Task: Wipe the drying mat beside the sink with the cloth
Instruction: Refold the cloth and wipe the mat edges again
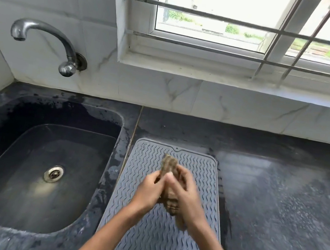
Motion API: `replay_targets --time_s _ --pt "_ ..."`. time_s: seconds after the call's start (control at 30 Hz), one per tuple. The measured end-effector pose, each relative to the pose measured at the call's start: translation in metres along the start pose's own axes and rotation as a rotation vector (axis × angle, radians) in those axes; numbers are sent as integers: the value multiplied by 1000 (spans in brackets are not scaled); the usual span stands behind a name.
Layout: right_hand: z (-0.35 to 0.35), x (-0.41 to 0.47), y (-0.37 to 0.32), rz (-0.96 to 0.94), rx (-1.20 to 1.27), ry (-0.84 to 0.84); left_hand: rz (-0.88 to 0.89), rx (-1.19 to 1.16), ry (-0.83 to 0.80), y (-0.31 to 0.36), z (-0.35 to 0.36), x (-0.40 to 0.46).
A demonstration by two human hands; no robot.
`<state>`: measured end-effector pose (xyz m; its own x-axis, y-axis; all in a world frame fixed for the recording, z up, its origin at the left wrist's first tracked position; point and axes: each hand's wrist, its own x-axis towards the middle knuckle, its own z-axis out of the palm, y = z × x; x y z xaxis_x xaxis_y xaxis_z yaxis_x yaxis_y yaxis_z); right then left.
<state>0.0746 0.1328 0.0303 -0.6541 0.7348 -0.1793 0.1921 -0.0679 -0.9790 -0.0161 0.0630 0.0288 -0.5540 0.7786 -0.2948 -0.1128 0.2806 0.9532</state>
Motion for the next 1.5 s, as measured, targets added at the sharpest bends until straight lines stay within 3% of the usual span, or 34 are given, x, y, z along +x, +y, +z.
replay_targets --time_s 0.07,0.13,0.2,0.27,0.33,0.43,0.53,0.63,0.83,1.13,1.33,1.5 --pt "10 7 9 75 89 -67 -75 -93 -146 -2 -5 6" --pt "7 18 12 78 78 -40 -76 -50 -175 -4 -18 15" --pt "5 33 15 76 36 -1 -4 120 -31 -8 -32 36" --pt "4 51 11 58 -15 96 84 356 247 -13 -47 65" --pt "7 78 4 -5 -218 211 118 653 336 -20 -59 94" --pt "24 124 -6 -101 -724 248 92 1022 265 -30 -69 132" --pt "53 157 -4 -265 -1094 63 87 1239 200 -37 -69 153" --pt "73 171 12 -396 -1262 -74 105 1370 182 -45 -68 158" --pt "59 187 18 -534 -1382 -107 59 1303 273 -44 -57 158" --pt "10 190 14 -575 -1608 -187 45 1551 243 -39 -64 157" --pt "-41 183 20 -477 -1605 -160 35 1575 236 -39 -63 156" --pt "-78 185 22 -228 -1472 -96 11 1567 254 -38 -60 156"
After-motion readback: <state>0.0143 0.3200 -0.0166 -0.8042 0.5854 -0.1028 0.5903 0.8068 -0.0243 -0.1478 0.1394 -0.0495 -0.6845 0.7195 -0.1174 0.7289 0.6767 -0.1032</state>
